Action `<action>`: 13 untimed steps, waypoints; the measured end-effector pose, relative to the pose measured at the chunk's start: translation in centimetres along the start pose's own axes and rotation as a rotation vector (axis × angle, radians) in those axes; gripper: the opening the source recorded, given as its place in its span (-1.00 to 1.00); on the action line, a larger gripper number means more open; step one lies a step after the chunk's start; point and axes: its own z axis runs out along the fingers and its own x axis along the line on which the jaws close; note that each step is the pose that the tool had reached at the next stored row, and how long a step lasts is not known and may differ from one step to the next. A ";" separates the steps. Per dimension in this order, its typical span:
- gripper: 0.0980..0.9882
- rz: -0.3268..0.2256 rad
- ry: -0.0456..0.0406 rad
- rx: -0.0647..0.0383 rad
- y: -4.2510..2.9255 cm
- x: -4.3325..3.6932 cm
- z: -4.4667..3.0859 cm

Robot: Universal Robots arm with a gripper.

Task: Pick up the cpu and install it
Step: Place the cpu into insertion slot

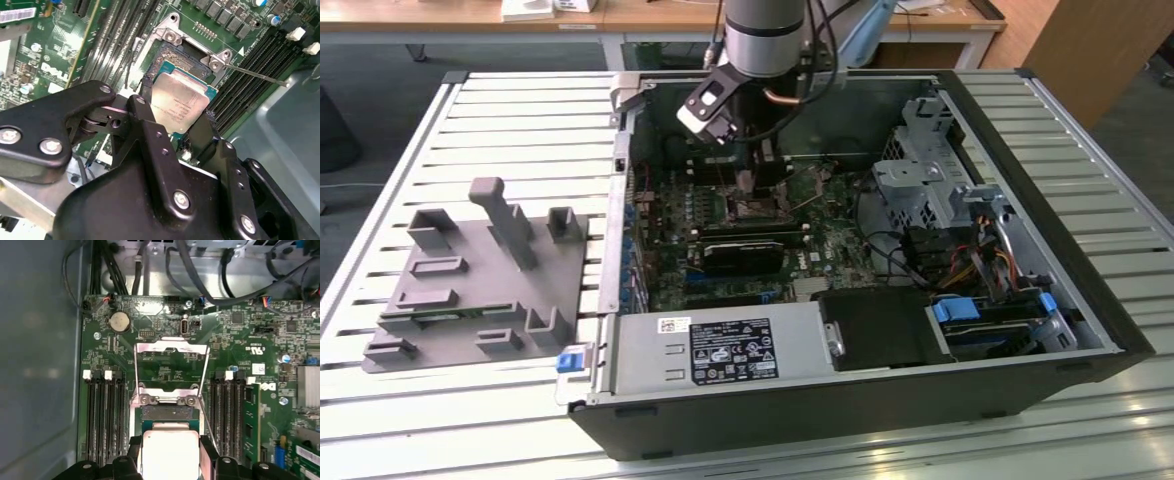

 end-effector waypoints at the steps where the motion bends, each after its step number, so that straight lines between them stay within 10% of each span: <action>1: 0.00 0.000 -0.0023 0.000 -0.01 0.15 0.13; 5: 0.00 -0.001 -0.0187 0.000 -0.03 0.55 0.72; 13: 0.00 0.003 -0.0155 0.001 -0.09 0.55 1.91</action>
